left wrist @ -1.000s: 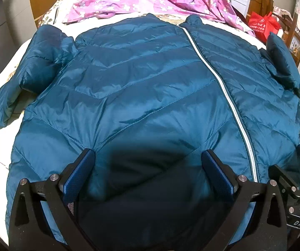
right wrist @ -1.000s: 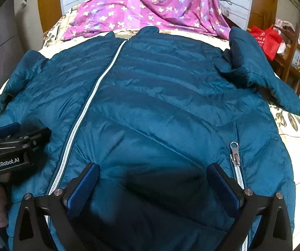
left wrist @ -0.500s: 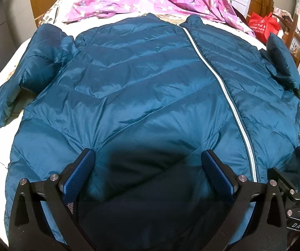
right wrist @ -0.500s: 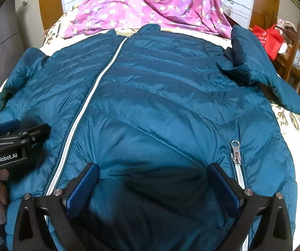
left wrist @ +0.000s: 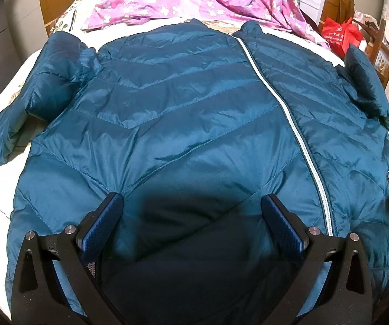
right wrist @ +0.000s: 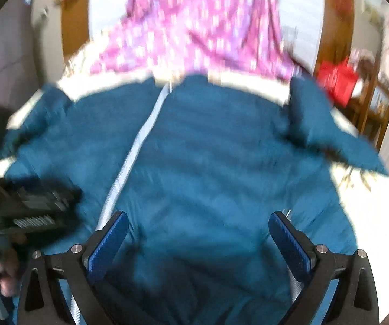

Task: Fold large clothes

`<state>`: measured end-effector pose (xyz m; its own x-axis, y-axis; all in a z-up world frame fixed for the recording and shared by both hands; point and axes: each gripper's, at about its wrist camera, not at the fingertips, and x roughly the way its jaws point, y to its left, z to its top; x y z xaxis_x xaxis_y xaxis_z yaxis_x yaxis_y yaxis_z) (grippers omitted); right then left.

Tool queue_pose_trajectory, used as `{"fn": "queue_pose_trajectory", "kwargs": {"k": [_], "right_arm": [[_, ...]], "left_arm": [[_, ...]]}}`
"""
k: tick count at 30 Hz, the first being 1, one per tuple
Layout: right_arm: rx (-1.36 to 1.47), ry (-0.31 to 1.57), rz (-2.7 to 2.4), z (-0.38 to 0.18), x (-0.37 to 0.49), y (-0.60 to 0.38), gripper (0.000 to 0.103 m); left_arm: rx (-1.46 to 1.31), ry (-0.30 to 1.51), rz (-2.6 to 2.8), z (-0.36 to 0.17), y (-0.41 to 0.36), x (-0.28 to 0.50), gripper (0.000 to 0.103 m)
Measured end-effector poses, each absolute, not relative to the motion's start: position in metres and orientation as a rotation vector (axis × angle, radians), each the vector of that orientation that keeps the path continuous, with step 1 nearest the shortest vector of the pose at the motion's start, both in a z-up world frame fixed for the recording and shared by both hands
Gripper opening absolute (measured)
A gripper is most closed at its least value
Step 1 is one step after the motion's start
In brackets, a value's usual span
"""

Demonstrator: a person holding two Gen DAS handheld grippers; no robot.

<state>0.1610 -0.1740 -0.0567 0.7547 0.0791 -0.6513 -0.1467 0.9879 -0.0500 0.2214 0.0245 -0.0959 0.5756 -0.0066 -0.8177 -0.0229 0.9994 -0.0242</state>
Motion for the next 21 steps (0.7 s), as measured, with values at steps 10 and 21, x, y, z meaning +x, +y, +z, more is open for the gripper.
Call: {"fn": "queue_pose_trajectory", "kwargs": {"k": [10,21], "right_arm": [[-0.094,0.553,0.072,-0.009,0.118,-0.221,0.103],[0.029,0.604,-0.009,-0.019,0.108,-0.263,0.103]], "left_arm": [[-0.015,0.794,0.005,-0.061,0.018,0.192,0.103],[0.024,0.675,-0.008,-0.037,0.02,0.141,0.103]]}}
